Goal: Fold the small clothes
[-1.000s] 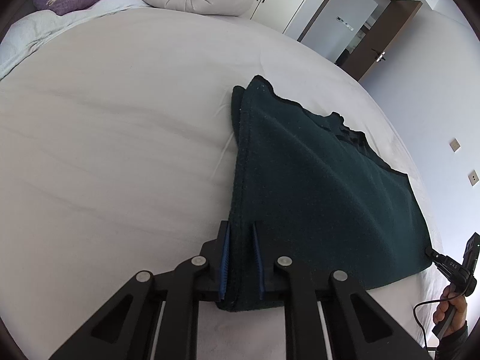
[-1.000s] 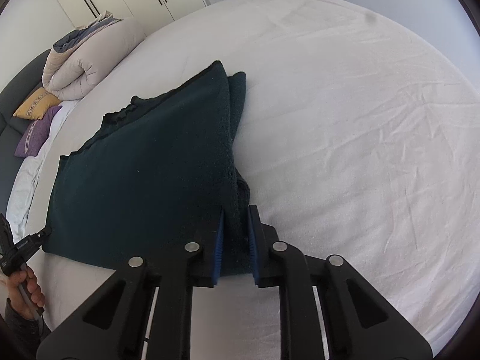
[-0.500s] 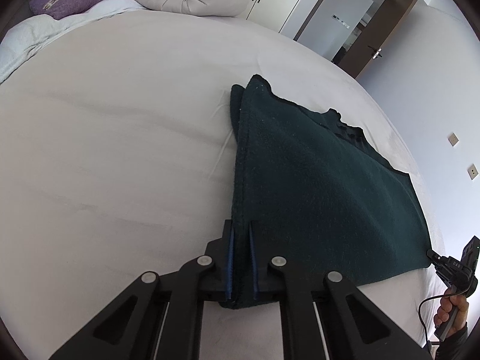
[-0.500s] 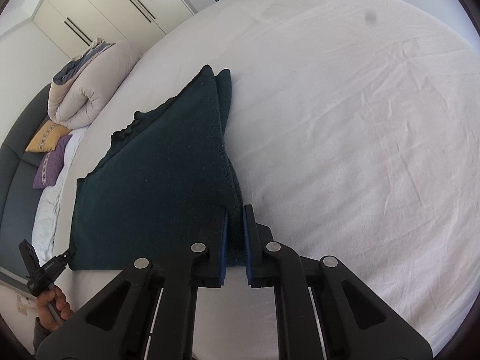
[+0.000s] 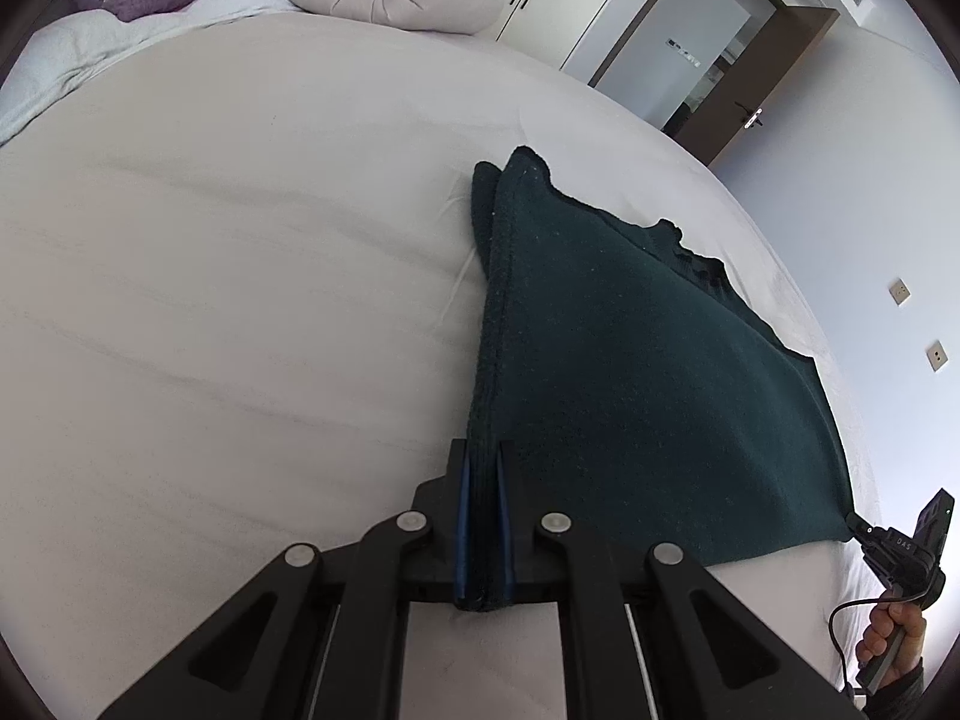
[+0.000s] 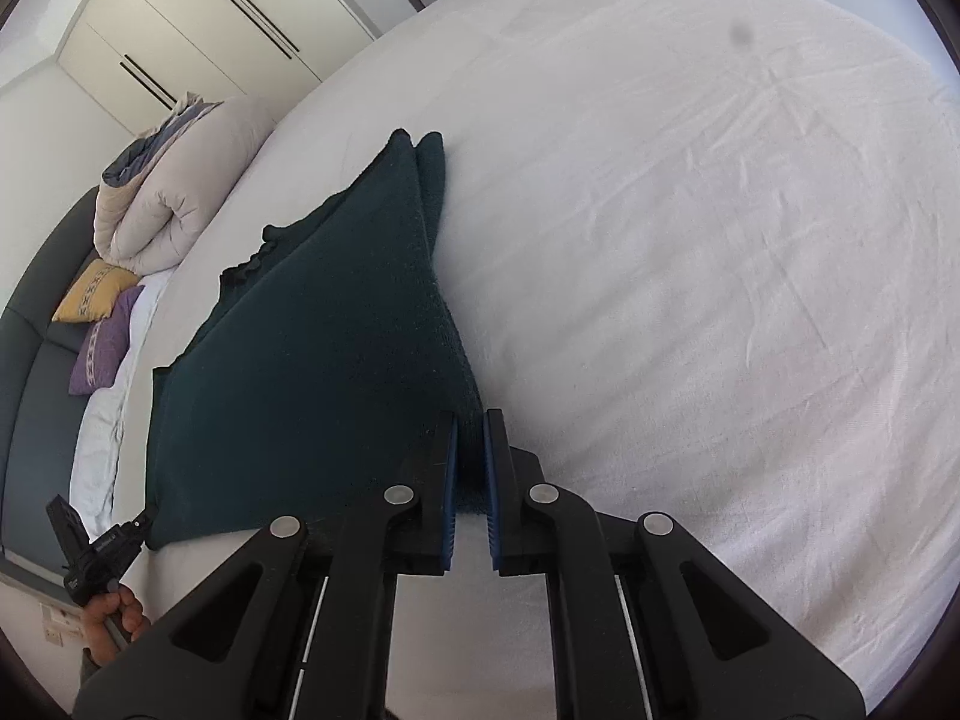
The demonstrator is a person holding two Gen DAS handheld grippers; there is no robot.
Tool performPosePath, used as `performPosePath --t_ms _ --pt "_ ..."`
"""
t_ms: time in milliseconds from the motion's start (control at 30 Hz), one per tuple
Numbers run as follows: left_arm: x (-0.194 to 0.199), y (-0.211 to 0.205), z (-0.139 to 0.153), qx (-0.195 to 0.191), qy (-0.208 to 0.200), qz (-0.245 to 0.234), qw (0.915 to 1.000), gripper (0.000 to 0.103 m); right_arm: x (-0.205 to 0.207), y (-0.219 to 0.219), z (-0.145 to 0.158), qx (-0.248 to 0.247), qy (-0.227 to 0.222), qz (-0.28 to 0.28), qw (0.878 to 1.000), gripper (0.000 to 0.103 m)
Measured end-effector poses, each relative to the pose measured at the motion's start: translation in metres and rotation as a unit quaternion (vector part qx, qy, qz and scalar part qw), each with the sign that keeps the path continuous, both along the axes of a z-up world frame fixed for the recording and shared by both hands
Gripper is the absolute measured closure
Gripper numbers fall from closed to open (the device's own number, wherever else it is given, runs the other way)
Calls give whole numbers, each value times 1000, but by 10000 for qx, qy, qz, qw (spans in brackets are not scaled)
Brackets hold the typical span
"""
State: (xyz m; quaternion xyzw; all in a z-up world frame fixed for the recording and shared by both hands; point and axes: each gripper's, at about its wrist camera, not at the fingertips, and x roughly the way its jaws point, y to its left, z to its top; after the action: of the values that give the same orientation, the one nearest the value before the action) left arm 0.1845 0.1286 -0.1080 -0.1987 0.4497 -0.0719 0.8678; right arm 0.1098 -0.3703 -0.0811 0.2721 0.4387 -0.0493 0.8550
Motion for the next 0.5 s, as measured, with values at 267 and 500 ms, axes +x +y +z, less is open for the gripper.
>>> performPosePath --t_ms 267,500 --pt "0 3 -6 -79 16 43 10000 91 -5 -3 -13 -27 86 -3 10000 98" --pt "-13 10 23 72 -205 254 9994 82 -3 -10 -4 -3 -19 58 10000 87"
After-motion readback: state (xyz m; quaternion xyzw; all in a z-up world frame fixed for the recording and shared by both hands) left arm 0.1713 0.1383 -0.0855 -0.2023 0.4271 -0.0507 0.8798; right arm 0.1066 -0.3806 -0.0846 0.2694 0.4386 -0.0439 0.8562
